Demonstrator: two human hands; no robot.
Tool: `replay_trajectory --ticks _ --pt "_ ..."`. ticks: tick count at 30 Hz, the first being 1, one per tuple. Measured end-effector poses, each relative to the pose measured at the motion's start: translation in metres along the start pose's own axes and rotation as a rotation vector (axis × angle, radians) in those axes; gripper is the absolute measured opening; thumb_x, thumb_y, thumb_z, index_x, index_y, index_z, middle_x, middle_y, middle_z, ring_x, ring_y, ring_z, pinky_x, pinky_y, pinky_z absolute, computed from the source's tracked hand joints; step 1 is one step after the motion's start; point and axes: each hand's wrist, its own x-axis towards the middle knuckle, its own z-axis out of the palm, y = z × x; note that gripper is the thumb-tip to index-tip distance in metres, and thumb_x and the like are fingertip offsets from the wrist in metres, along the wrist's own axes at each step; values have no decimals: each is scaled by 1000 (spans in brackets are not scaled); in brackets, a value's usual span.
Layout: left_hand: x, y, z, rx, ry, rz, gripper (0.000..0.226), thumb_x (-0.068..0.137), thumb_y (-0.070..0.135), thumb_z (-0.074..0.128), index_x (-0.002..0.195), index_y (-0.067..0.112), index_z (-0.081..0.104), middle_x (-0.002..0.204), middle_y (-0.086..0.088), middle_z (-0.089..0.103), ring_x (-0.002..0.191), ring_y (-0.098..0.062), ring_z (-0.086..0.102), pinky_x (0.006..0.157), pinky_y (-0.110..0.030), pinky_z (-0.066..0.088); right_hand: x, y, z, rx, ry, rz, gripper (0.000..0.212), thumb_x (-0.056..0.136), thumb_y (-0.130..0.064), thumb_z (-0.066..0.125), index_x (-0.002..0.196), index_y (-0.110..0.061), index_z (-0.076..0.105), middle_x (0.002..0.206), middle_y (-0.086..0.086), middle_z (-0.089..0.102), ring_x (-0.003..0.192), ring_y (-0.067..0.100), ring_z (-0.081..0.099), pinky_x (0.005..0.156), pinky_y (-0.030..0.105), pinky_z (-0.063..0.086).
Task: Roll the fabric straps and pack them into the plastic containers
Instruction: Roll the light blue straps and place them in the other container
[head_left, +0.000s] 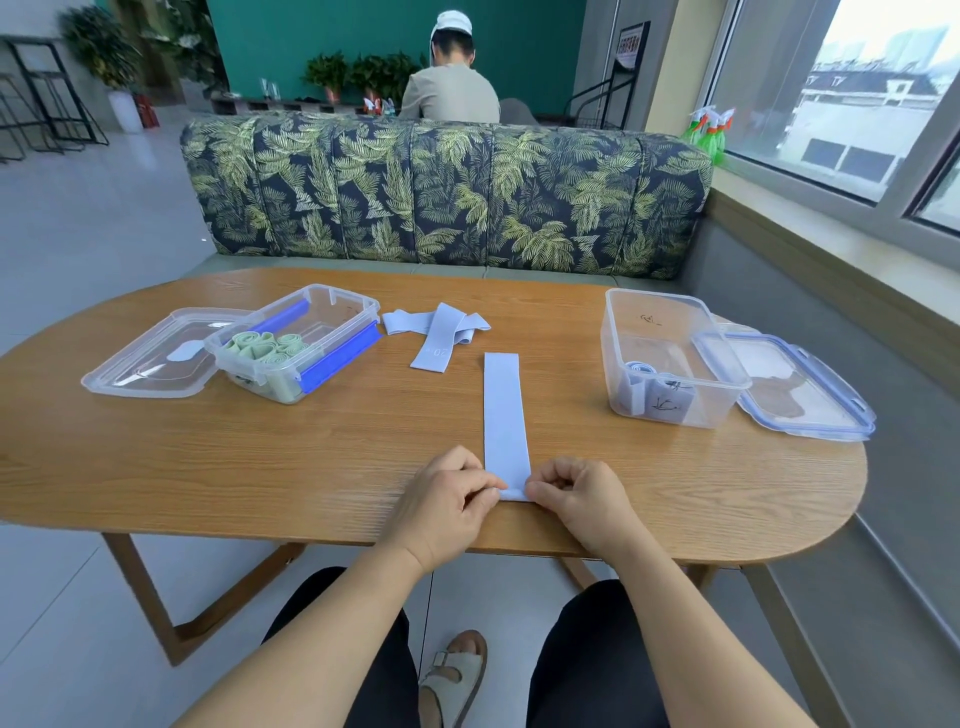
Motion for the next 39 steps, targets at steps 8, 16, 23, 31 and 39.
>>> replay_trajectory --ticks 8,16,23,31,39 --pt "0 4 1 13 -24 7 14 88 22 63 99 29 68 94 18 54 91 -6 53 83 -27 46 4 -1 0 -45 0 1 19 84 -22 71 66 -26 66 59 -13 60 57 3 50 63 26 41" --pt "5 2 2 -47 1 -70 13 92 25 62 99 27 72 90 17 52 82 -2 52 77 -20 44 -7 5 7 33 165 -90 19 77 -15 77 79 -32 69 80 -11 59 69 -4 54 67 19 42" --pt "6 2 2 -55 1 -88 20 94 26 59 111 26 69 92 19 51 81 3 52 75 -12 41 -5 4 12 -215 186 -116 6 88 -27 68 92 -28 73 81 -11 48 73 4 51 70 30 44" --pt "8 1 1 -103 34 -137 18 90 13 62 101 24 70 90 17 53 81 0 54 76 -13 44 0 1 8 -402 171 -141 14 94 -34 57 99 -33 70 85 -15 50 82 2 49 66 26 34" --pt "13 -2 6 -58 46 -184 16 94 21 59 104 24 71 93 18 53 78 2 52 75 -17 43 4 2 10 -327 206 -148 12 90 -35 61 100 -34 68 84 -19 56 85 1 50 67 21 38"
